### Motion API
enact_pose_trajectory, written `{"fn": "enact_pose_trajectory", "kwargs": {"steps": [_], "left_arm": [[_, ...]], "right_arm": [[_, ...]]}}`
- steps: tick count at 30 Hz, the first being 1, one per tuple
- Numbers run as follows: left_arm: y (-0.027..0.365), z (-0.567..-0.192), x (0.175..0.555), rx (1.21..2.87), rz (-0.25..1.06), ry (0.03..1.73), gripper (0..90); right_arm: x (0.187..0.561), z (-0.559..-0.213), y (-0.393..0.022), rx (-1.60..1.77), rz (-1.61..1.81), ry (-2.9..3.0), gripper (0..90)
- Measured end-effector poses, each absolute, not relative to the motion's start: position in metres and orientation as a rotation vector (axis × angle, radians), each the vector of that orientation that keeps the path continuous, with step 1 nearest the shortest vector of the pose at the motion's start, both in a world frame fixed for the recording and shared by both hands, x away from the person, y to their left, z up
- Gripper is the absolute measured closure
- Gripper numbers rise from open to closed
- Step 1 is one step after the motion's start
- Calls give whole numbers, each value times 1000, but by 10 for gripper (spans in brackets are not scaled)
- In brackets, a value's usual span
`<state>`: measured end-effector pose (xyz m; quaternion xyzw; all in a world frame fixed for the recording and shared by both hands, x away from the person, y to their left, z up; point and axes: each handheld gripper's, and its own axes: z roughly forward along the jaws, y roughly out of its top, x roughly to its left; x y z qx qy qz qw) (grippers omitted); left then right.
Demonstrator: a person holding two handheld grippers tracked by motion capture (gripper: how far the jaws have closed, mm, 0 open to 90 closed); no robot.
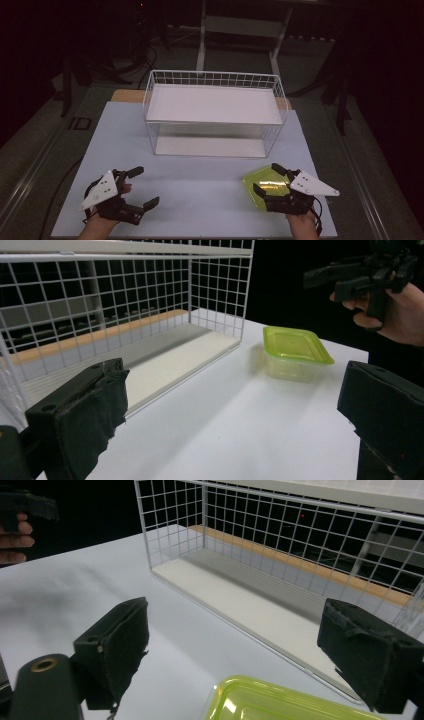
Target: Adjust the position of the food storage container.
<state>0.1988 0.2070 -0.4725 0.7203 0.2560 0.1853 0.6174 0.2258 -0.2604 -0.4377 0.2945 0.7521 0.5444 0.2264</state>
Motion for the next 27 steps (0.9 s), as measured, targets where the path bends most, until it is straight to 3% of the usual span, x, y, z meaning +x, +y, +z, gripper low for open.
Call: {"fn": "enact_pose_trajectory", "kwargs": {"steps": [11, 12, 17, 18, 19, 24, 25, 27], "left_arm": [[198, -471, 196, 1667, 421, 542, 2], [198, -472, 196, 1667, 421, 540, 2], [196, -472, 198, 1666, 413, 533, 2], [196, -472, 198, 1664, 411, 534, 2], [195, -472, 197, 1663, 410, 535, 2], [194, -472, 197, 1671, 408, 525, 2], [194, -472, 197, 1671, 408, 525, 2], [193, -472, 197, 1671, 405, 524, 2]], "right_arm": [[224, -428, -267, 864, 1446, 2139, 174], [220, -428, -271, 844, 1414, 2151, 248], [216, -436, -281, 885, 1385, 2192, 317], [214, -442, -285, 902, 1369, 2228, 383], [214, -442, -285, 902, 1369, 2228, 383], [213, -457, -296, 947, 1272, 2304, 576], [213, -457, -296, 947, 1272, 2304, 576], [213, -460, -300, 961, 1258, 2330, 677]]}}
